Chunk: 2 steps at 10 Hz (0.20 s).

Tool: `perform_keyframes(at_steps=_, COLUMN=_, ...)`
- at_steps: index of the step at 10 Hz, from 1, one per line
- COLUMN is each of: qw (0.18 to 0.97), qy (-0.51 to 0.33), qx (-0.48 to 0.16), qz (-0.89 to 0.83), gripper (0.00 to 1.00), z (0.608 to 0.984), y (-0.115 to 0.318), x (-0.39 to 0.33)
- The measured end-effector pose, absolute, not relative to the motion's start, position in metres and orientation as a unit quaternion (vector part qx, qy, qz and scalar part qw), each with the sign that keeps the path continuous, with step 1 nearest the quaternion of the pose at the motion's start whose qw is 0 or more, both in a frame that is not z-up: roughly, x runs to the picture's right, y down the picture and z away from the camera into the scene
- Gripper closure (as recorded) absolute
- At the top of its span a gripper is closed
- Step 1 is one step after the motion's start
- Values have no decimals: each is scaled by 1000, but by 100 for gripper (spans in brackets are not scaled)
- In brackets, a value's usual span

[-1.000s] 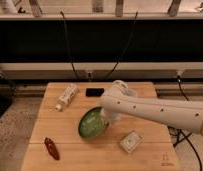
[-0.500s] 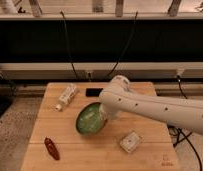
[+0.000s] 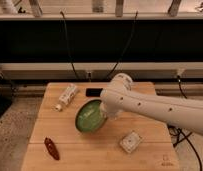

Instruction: Pick up the ceramic bowl

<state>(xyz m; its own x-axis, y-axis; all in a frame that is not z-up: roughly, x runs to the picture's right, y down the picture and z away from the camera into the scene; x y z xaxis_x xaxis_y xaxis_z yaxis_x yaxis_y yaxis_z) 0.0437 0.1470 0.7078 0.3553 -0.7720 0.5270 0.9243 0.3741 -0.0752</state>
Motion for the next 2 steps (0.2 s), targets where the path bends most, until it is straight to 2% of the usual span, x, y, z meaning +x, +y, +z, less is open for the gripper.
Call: perform_keyframes(at_steps=2, qw=799, qy=-200, qx=-199, qz=-531, gripper=100, z=712, y=150, x=43)
